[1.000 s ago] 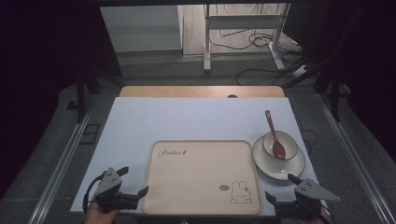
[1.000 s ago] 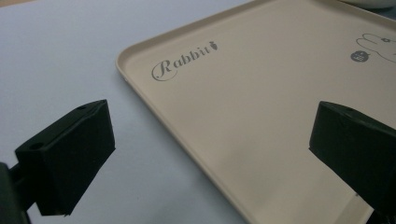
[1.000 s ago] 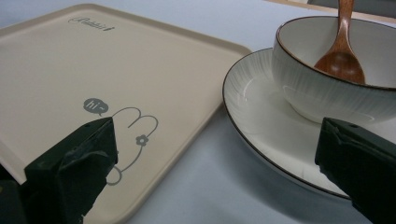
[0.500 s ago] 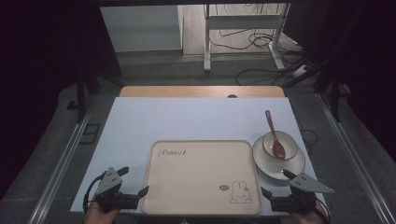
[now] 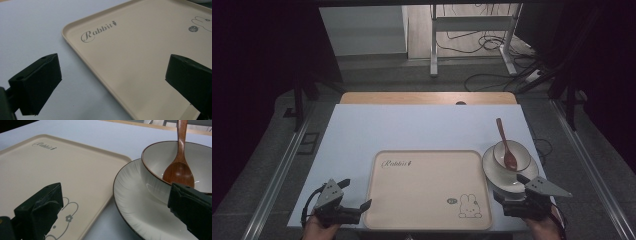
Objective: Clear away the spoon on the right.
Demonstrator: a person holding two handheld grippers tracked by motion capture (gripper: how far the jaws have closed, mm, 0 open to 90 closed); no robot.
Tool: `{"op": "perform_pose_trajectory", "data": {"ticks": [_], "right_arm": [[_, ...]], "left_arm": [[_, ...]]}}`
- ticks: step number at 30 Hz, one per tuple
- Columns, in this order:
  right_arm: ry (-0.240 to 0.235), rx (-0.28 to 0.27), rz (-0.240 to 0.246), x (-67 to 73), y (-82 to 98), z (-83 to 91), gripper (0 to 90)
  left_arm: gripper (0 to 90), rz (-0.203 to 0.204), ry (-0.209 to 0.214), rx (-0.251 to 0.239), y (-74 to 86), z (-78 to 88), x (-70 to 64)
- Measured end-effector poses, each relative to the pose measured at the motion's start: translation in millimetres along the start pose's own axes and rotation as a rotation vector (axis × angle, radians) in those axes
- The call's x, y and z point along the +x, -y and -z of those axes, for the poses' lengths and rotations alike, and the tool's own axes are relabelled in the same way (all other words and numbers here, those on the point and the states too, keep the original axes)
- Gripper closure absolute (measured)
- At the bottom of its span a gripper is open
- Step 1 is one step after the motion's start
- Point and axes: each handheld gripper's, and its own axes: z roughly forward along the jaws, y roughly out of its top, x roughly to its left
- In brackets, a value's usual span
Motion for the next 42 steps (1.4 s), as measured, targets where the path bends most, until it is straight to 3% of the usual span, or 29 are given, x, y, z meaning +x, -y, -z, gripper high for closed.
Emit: {"op": "perform_pose_trajectory", "data": {"ticks": [24, 28, 33, 42], "right_arm": [[0.003, 0.011, -0.023, -23.9, -35.1, -21.8, 0.3], [0.012, 0.023, -0.021, -28.4, -40.3, -26.4, 0.4], [0.018, 0.034, -0.057, -37.6, -48.9, -34.4, 0.9], [0.047, 0.082, -0.079, -48.5, -57.5, -48.2, 0.0]], "left_arm": [[0.2, 0.005, 0.001, 0.000, 0.1, 0.0, 0.4], [0.2, 0.006, 0.000, 0.000, 0.1, 0.0, 0.4], [0.2, 0.004, 0.002, 0.000, 0.1, 0.0, 0.6], [0.2, 0.004, 0.002, 0.001, 0.1, 0.0, 0.6]]}}
